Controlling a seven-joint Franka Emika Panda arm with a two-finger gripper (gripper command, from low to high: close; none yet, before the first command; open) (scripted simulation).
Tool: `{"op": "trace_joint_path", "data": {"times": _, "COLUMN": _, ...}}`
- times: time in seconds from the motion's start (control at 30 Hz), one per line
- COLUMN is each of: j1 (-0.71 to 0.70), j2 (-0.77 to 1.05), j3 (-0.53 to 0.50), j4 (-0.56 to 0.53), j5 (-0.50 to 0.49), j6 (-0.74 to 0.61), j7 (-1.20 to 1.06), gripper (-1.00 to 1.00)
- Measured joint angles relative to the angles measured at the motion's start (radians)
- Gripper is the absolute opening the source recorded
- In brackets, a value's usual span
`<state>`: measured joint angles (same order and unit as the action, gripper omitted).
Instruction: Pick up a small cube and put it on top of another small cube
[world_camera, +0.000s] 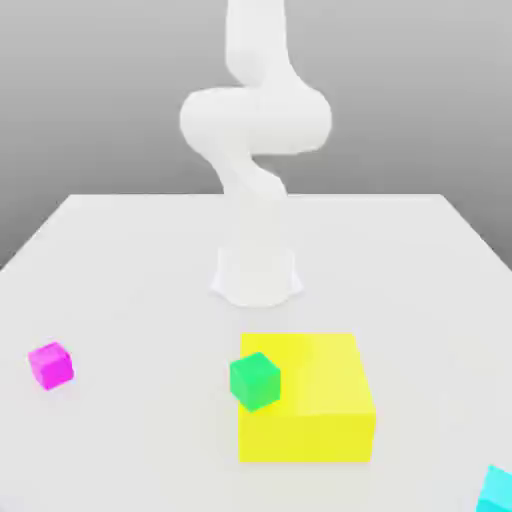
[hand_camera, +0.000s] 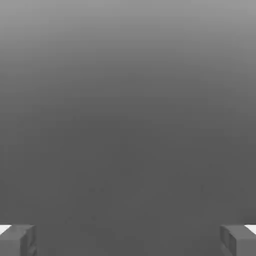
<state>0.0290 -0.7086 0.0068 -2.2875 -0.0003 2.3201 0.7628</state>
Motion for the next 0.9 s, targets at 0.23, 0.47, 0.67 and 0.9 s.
{"op": "trace_joint_path", "data": {"times": 0.23, "j1": 0.072, "j2": 0.26, "j3": 0.03, "j4": 0.035, "j5": 0.002, "j6": 0.057, "j7": -0.108, "gripper": 0.0}}
{"op": "trace_joint_path", "data": {"times": 0.47, "j1": 0.134, "j2": 0.513, "j3": 0.071, "j4": 0.07, "j5": -0.007, "j6": 0.113, "j7": -0.205, "gripper": 0.0}}
{"op": "trace_joint_path", "data": {"times": 0.67, "j1": 0.201, "j2": 0.731, "j3": 0.109, "j4": 0.1, "j5": -0.033, "j6": 0.161, "j7": -0.276, "gripper": 0.0}}
{"op": "trace_joint_path", "data": {"times": 0.9, "j1": 0.256, "j2": 0.988, "j3": 0.142, "j4": 0.135, "j5": -0.087, "j6": 0.215, "j7": -0.342, "gripper": 0.0}}
